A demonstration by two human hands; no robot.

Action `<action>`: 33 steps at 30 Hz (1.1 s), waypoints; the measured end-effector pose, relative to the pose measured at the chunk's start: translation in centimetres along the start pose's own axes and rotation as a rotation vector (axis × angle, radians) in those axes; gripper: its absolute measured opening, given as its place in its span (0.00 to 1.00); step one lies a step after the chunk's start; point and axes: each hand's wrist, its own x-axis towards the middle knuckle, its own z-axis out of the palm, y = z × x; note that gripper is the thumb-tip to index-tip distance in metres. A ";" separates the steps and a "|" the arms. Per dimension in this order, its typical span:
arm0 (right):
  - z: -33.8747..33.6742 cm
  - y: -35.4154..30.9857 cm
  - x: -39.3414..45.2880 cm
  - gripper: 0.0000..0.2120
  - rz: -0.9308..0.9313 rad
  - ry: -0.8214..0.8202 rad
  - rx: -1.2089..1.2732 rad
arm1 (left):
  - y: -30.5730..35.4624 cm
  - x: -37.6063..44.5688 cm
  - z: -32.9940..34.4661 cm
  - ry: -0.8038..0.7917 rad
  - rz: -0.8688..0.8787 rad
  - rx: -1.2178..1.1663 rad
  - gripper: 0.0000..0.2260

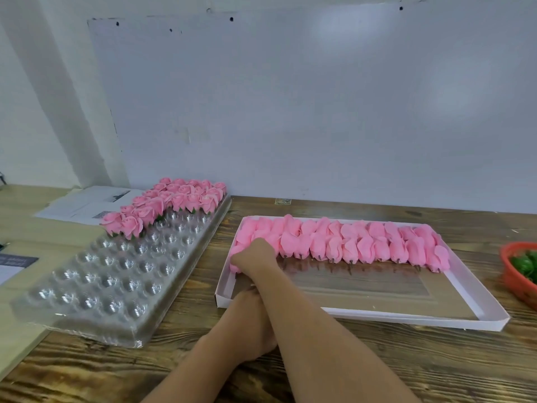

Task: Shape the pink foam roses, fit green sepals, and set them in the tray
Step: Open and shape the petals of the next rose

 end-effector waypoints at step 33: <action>-9.1 15.0 -9.1 0.20 -0.300 0.208 0.938 | 5.6 5.2 -2.8 0.183 -0.470 -1.212 0.14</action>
